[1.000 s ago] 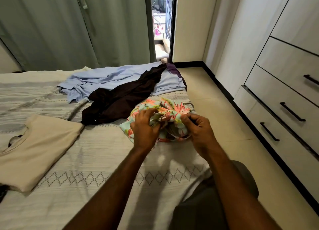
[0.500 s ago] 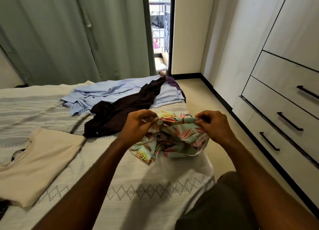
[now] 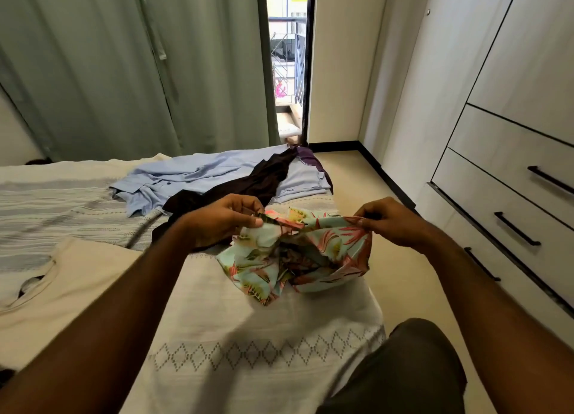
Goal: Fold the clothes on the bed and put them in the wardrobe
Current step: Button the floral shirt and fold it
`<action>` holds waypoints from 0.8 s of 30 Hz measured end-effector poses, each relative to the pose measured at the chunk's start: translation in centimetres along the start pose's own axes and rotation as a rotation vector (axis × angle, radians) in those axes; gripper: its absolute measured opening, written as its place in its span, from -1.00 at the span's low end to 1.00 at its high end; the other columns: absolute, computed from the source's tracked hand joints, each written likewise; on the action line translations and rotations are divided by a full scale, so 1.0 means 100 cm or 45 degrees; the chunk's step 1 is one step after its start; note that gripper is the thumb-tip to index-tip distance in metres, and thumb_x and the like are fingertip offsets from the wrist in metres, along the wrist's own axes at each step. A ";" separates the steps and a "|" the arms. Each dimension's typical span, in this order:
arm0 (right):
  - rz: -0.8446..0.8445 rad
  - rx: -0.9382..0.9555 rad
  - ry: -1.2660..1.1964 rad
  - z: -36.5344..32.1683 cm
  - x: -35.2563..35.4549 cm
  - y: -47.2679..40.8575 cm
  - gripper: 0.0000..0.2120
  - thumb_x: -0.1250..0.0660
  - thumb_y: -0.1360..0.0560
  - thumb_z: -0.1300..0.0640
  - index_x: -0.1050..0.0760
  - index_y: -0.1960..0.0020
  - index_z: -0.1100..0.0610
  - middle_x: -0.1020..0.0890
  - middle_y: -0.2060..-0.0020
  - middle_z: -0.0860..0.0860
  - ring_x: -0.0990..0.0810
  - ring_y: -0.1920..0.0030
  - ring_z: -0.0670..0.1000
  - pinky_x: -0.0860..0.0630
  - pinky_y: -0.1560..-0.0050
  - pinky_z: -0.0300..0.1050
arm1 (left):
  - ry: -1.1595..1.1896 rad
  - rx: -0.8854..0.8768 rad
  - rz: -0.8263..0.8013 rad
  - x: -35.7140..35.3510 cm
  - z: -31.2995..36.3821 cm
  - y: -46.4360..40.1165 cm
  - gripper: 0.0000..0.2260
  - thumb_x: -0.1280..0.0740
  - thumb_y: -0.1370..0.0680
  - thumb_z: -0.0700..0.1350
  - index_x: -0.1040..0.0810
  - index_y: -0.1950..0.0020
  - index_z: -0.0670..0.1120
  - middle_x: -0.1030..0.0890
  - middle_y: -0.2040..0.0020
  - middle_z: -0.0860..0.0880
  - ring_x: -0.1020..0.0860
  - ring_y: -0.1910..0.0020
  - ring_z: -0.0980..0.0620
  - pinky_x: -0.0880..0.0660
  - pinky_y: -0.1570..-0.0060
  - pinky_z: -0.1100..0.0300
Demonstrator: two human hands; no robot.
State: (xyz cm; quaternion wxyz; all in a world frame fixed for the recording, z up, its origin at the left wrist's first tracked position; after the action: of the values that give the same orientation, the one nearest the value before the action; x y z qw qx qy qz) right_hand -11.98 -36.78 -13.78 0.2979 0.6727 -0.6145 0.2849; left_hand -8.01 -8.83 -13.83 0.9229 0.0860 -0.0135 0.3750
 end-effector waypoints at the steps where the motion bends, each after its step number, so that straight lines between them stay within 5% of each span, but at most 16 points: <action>1: 0.005 -0.013 0.070 -0.002 0.002 -0.007 -0.90 -0.38 -0.59 0.11 -0.66 -0.05 0.07 -0.67 0.12 -0.06 -0.65 0.06 -0.05 -0.52 0.14 -0.24 | -0.157 0.040 0.066 0.012 0.000 -0.005 -0.95 -0.46 -0.51 -0.23 -0.62 0.07 -0.13 -0.63 0.16 -0.13 -0.61 0.18 -0.04 -0.55 0.19 0.13; 4: 0.302 -0.003 0.154 -0.027 0.029 -0.029 -0.89 -0.44 -0.55 0.07 -0.68 -0.01 0.09 -0.68 0.16 -0.02 -0.67 0.11 -0.03 -0.58 0.14 -0.17 | -0.729 -0.089 0.642 0.059 0.044 -0.016 -0.88 -0.49 -0.50 -0.23 -0.64 0.16 -0.03 -0.61 0.25 -0.06 -0.56 0.27 0.02 -0.50 0.29 0.19; 8: 1.208 0.347 -0.034 -0.112 0.093 0.009 -0.89 -0.35 -0.58 0.19 -0.65 -0.03 0.16 -0.67 0.12 0.03 -0.58 0.13 -0.08 -0.46 0.08 -0.45 | -0.819 -0.783 1.365 0.054 0.140 0.031 -0.90 -0.39 -0.55 -0.25 -0.63 0.08 -0.06 -0.64 0.18 0.00 -0.57 0.25 0.06 -0.52 0.23 0.24; 10: 1.381 0.418 -0.143 -0.121 0.075 0.031 -0.90 -0.32 -0.61 0.18 -0.60 -0.04 0.15 -0.63 0.10 0.01 -0.57 0.12 -0.09 -0.52 0.10 -0.37 | -0.852 -1.005 1.555 0.028 0.143 0.061 -0.94 -0.38 -0.54 -0.27 -0.63 0.04 -0.15 -0.64 0.14 0.02 -0.56 0.20 0.10 -0.49 0.15 0.31; 12: 1.288 0.266 -0.202 -0.091 0.019 0.030 -0.89 -0.30 -0.61 0.15 -0.59 -0.02 0.12 -0.62 0.09 0.03 -0.59 0.11 0.00 -0.62 0.11 -0.08 | -0.898 -0.903 1.543 0.006 0.094 0.057 -0.94 -0.41 -0.50 -0.24 -0.65 0.06 -0.12 -0.65 0.16 0.03 -0.58 0.22 0.06 -0.56 0.12 0.19; 14: 1.022 -0.077 -0.192 -0.040 -0.058 0.026 -0.89 -0.34 -0.54 0.09 -0.63 -0.02 0.04 -0.65 0.07 0.07 -0.61 0.04 0.12 -0.61 0.03 0.06 | -0.856 -0.558 1.365 -0.015 0.012 0.035 -0.90 -0.43 -0.43 -0.18 -0.66 0.07 -0.05 -0.68 0.19 -0.02 -0.64 0.21 -0.07 -0.59 0.12 0.00; 17: 0.693 -0.460 -0.111 0.010 -0.154 0.051 -0.85 -0.43 -0.48 0.01 -0.67 -0.03 -0.02 -0.68 0.03 0.01 -0.60 -0.07 0.14 -0.53 -0.10 0.04 | -0.628 -0.196 1.193 -0.054 -0.093 0.026 -0.87 -0.48 -0.45 -0.12 -0.69 0.01 -0.03 -0.70 0.12 0.05 -0.65 0.13 0.06 -0.60 0.09 0.04; 20: 0.564 -0.560 -0.437 0.027 -0.189 0.073 -0.85 -0.45 -0.50 0.01 -0.68 -0.04 0.00 -0.71 0.09 -0.06 -0.65 0.05 0.00 -0.58 0.01 -0.08 | -0.386 -0.009 1.160 -0.084 -0.148 0.038 -0.87 -0.47 -0.50 -0.09 -0.67 -0.04 -0.02 -0.69 0.07 0.06 -0.64 0.07 0.09 -0.61 0.00 0.10; 24: 0.455 -0.510 -0.629 0.029 -0.193 0.079 -0.98 -0.43 -0.54 0.11 -0.64 0.04 0.00 -0.63 0.21 -0.18 -0.58 0.15 -0.16 -0.40 0.24 -0.38 | 0.185 0.121 1.043 -0.109 -0.173 0.038 -0.78 -0.27 -0.62 -0.23 -0.68 -0.09 -0.01 -0.69 -0.09 -0.02 -0.62 -0.13 0.01 -0.55 -0.21 0.06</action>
State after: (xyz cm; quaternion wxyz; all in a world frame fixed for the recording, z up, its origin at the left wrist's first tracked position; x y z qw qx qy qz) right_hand -21.37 -26.79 -29.74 0.2118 0.5315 -0.8194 0.0355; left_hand -19.21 -10.76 -31.23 0.6912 0.0893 0.0357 0.7162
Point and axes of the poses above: each hand's wrist, its own y-axis away from the middle knuckle, its own x-axis out of the back of the hand, z = x × y, the point moved 10 cm from there along -y, towards the middle knuckle
